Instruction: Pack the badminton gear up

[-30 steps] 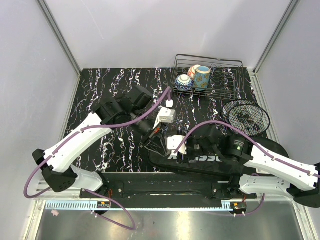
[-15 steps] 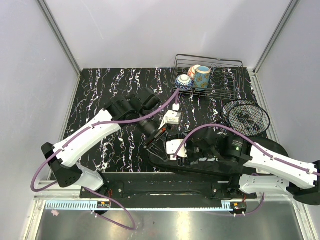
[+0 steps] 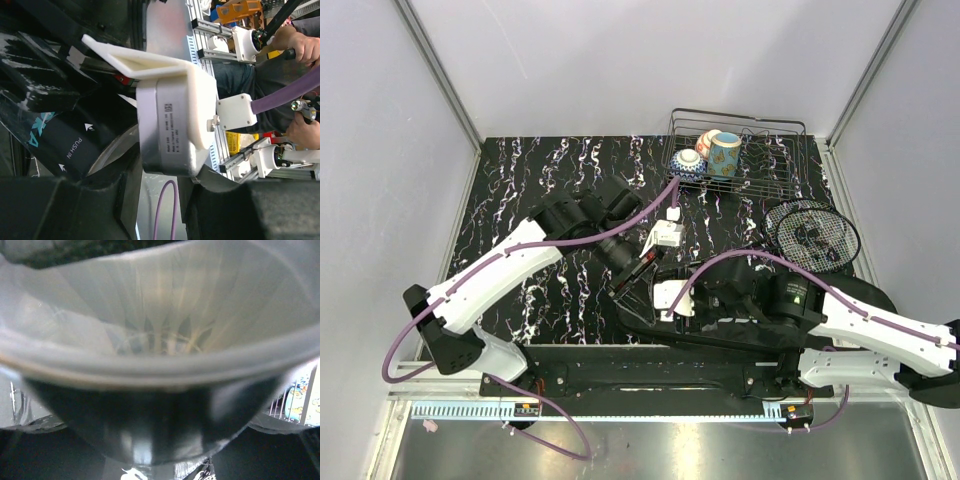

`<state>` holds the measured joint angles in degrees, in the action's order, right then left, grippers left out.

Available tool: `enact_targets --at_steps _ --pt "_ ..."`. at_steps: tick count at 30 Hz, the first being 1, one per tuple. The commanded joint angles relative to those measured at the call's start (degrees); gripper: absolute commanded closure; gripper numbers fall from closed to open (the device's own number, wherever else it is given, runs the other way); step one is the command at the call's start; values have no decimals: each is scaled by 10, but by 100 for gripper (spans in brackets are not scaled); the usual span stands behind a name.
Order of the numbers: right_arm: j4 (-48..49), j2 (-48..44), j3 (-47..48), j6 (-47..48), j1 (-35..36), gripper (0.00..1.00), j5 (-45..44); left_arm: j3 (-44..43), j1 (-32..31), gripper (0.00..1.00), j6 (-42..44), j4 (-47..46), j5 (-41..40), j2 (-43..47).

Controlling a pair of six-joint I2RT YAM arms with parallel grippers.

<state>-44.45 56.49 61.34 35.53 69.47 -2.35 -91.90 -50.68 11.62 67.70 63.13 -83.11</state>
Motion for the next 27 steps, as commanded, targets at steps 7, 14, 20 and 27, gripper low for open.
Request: enact_targets --at_steps 7,14,20,27 --pt "251 -10 69 73 115 76 9 14 9 60 71 -70 -20 -87" --pt "306 -9 53 86 140 76 -14 8 8 59 75 -70 -15 -100" --pt "239 13 60 80 141 76 -53 33 47 53 50 -89 -32 -56" --pt "270 -37 -31 32 140 75 -155 127 186 39 -145 -377 -42 170"
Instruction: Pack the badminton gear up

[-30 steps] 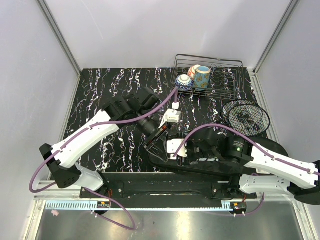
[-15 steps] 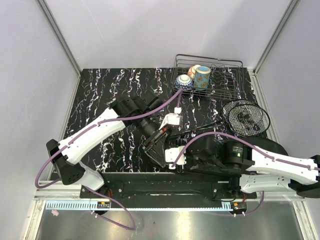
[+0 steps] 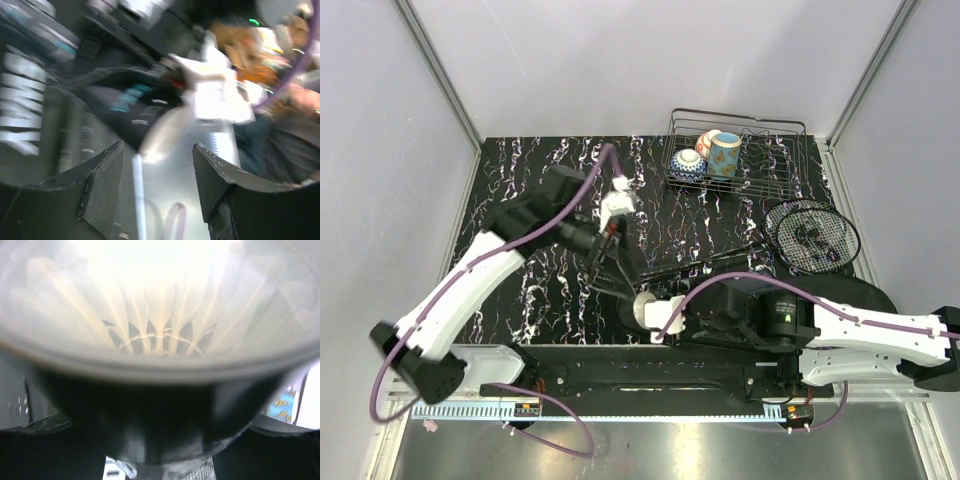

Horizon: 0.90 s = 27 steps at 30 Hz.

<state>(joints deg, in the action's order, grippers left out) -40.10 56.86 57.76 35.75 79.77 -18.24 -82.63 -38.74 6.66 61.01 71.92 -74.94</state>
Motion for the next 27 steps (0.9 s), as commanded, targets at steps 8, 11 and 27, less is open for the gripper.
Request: enact_targets --at_steps 8,11,27 --pt "271 -36 30 -83 -90 70 -32 109 133 27 -234 -458 -363 224" --pt "259 -12 69 -167 -189 70 13 156 138 1 -290 -513 -456 258" --pt "192 130 244 -639 -509 65 417 236 -121 1 -225 -612 -677 147"
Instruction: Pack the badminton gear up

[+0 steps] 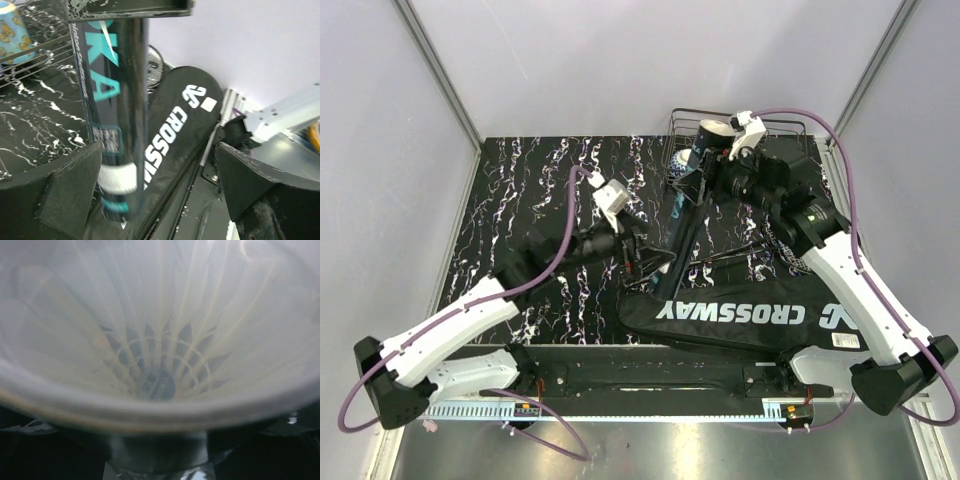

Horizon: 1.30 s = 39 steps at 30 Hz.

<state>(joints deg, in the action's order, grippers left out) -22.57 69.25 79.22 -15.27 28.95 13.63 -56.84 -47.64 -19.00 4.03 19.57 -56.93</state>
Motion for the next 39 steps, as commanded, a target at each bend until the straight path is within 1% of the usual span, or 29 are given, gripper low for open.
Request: enact_targets --at_steps 1,6,8,10,12,13,14,15,16,17,18,19,20,22,23,24,25,26,27,29,30,31,32,33,34,35,36,38,39 --pt "22 7 26 -140 1 65 98 -38 -37 1 34 -42 -168 -45" --pt "52 -3 -12 -182 0 63 91 -87 -58 1 41 -5 -244 -121" --pt "61 -11 -23 -193 0 63 79 -118 -58 3 42 27 -275 -150" --pt "64 -14 -26 -194 0 62 77 -139 -58 12 45 40 -281 -165" --pt "63 -16 -31 -192 0 59 75 -150 -58 26 50 53 -280 -179" --pt "60 -17 -34 -191 1 55 70 -152 -58 40 48 56 -288 -180" --pt "59 -20 -40 -186 0 50 55 -153 -55 44 46 66 -310 -179" --pt "57 -24 -42 -184 0 35 43 -157 -54 48 45 75 -321 -179" --pt "46 -26 -46 -177 1 28 31 -158 -50 53 44 84 -334 -177" --pt "38 -30 -46 -172 0 17 4 -160 -38 54 42 108 -340 -174" --pt "26 -30 -43 -163 0 0 -9 -164 -28 57 38 122 -343 -173" --pt "-3 -28 -36 -138 0 0 -20 -164 -16 60 32 137 -344 -171" --pt "-20 -25 -22 -124 0 0 -44 -163 15 63 29 166 -342 -164" --pt "-62 -25 -12 -89 0 0 -73 -158 55 64 24 195 -336 -154" --pt "-72 -29 -10 -79 0 0 -105 -159 104 64 25 225 -322 -147" --pt "-80 -32 -12 -70 0 0 -122 -162 129 65 29 239 -316 -144" --pt "-91 -36 -16 -52 -1 0 -133 -165 154 65 45 256 -317 -144" --pt "-95 -42 -25 -45 0 0 -153 -167 197 65 60 279 -322 -148" --pt "-98 -45 -31 -38 0 0 -156 -176 218 65 97 290 -326 -154" --pt "-100 -50 -51 -30 -1 0 -151 -191 268 65 133 312 -360 -191" --pt "-101 -51 -57 -28 0 0 -144 -208 282 65 163 316 -371 -208" --pt "-100 -52 -63 -28 -1 0 -138 -217 296 65 175 317 -378 -247" --pt "-101 -52 -71 -28 -1 0 -116 -226 325 65 184 312 -371 -266" --pt "-101 -52 -75 -28 0 0 -108 -253 339 65 201 316 -355 -287" --pt "-100 -53 -79 -30 -1 0 -100 -273 350 65 208 323 -346 -331" --pt "-103 -55 -86 -29 0 0 -88 -293 361 66 222 333 -350 -352" --pt "-104 -57 -89 -30 0 0 -78 -325 367 66 256 333 -347 -374" --pt "-107 -65 -102 -29 0 0 -47 -367 388 68 282 344 -331 -453" --pt "-107 -68 -107 -28 0 0 -39 -427 393 71 306 359 -323 -483"
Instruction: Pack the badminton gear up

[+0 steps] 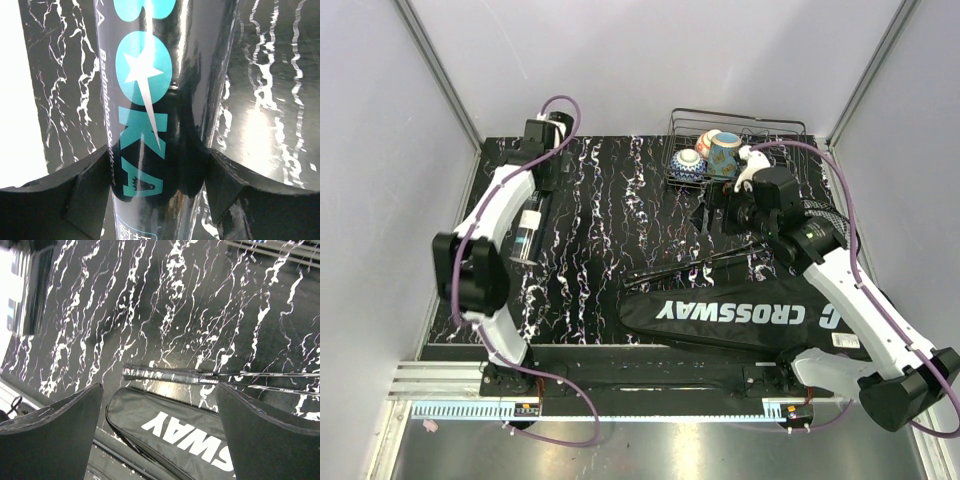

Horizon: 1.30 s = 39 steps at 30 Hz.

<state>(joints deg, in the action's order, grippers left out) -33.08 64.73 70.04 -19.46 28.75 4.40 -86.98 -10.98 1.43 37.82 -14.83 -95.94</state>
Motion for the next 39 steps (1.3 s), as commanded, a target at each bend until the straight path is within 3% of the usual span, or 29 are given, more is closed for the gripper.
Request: enact_targets --at_steps 1,7,15,20,27,29,32,39 --pt "-3 -26 -20 14 2 0 60 -150 28 72 113 29 19 -144" --pt "-19 -45 -53 16 2 1 66 -329 54 69 120 77 -26 -313" --pt "-9 -29 -102 7 1 0 73 -370 92 57 117 83 -41 -389" --pt "-8 -4 -108 -28 1 0 79 -391 104 40 90 110 -13 -424" --pt "-8 -14 -133 -116 1 1 3 -384 109 22 49 119 -13 -428" --pt "-11 -14 -143 -143 1 0 -29 -377 109 4 38 119 -14 -414" --pt "-22 -5 -152 -187 -3 0 -92 -368 109 1 4 121 -14 -384" --pt "-16 63 -160 -274 -79 0 -95 -345 109 1 -91 144 -21 -266"
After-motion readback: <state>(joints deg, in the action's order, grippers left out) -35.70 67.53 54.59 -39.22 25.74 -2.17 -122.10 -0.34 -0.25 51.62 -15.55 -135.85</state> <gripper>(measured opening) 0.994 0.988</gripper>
